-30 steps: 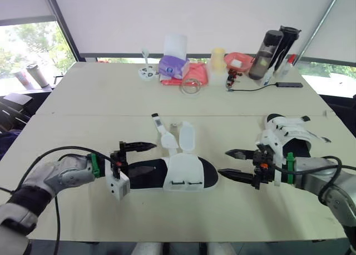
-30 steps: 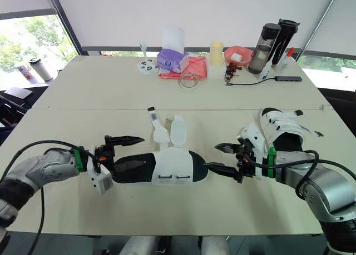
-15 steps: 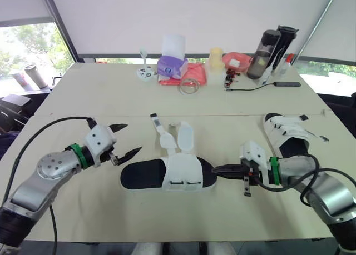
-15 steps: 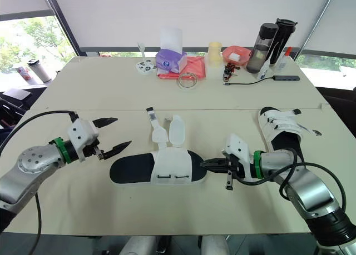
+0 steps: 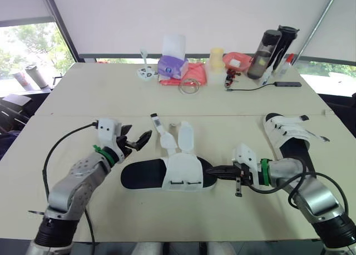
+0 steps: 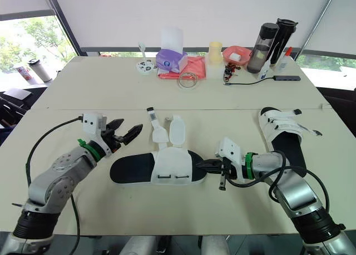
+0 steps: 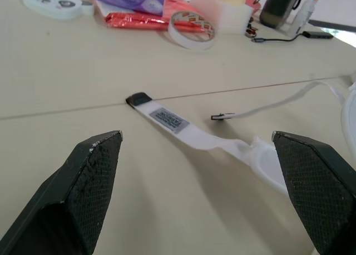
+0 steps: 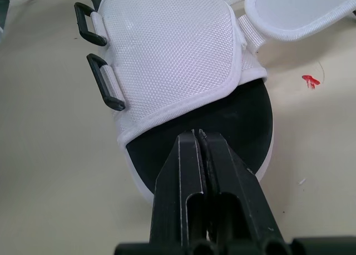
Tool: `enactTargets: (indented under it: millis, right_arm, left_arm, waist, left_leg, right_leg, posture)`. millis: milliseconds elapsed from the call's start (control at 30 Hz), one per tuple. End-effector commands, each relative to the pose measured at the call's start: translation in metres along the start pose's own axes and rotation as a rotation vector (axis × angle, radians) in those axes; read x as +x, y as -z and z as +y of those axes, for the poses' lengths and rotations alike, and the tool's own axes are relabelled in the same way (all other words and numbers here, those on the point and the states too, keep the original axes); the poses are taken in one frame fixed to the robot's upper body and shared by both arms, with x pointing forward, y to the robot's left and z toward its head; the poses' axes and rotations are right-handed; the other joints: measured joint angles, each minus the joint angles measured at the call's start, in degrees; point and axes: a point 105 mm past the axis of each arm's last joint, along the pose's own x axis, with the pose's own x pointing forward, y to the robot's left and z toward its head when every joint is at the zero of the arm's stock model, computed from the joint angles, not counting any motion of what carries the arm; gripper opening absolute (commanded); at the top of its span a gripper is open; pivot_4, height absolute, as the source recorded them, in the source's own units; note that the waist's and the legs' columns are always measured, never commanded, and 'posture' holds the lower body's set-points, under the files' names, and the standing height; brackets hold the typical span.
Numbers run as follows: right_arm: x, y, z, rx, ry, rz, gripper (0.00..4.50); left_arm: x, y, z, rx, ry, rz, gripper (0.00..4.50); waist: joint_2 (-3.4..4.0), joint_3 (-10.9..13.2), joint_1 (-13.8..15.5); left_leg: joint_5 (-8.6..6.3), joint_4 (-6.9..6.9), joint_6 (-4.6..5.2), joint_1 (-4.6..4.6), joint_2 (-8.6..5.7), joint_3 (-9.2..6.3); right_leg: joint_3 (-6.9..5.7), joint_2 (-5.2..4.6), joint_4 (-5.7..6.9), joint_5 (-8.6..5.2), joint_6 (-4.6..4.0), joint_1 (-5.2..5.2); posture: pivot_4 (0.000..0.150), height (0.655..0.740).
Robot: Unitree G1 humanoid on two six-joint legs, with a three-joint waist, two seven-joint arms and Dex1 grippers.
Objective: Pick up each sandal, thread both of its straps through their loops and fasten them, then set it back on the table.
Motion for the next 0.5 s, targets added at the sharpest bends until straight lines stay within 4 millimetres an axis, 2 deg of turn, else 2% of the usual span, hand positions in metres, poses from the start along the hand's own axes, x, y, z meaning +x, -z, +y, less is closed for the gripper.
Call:
enactTargets:
  millis: [33, 133, 300, 500]
  right_arm:
    - [0.002, -0.009, 0.002, -0.040, -0.005, -0.031, 0.06]
    - [0.009, -0.003, 0.008, -0.033, -0.039, -0.018, 0.06]
    - [0.022, 0.023, 0.015, -0.065, -0.079, 0.078, 0.06]
    - [0.027, 0.030, 0.012, -0.087, -0.086, 0.099, 0.06]
  left_arm:
    - [-0.006, -0.006, 0.000, -0.025, -0.020, -0.028, 4.50]
    - [-0.004, -0.003, 0.001, -0.065, -0.023, -0.019, 4.50]
    - [0.001, -0.006, 0.007, -0.051, -0.001, 0.001, 4.50]
    - [0.008, -0.002, 0.015, -0.197, 0.044, 0.090, 4.50]
  waist:
    - [0.00, 0.0, 0.0]
    - [0.00, 0.0, 0.0]
    - [-0.02, 0.0, 0.0]
    - [-0.07, -0.1, -0.2]
  left_leg:
    - [0.00, 0.00, -0.01, 0.00, 0.00, 0.00]
    - [-0.02, 0.00, -0.04, 0.00, 0.00, 0.00]
    - [-0.02, 0.00, -0.07, 0.01, -0.02, 0.00]
    - [-0.05, -0.09, -0.11, 0.62, 0.05, 0.00]
  right_leg:
    - [0.00, 0.00, 0.00, 0.00, -0.01, 0.00]
    - [0.00, 0.00, 0.00, -0.01, -0.02, 0.00]
    - [-0.01, 0.00, -0.02, -0.01, -0.03, 0.01]
    - [-0.03, 0.05, -0.08, -0.04, -0.06, 0.38]
  posture:
    - [0.150, 0.7400]
    - [0.150, 0.7400]
    - [0.150, 0.7400]
    - [0.150, 0.7400]
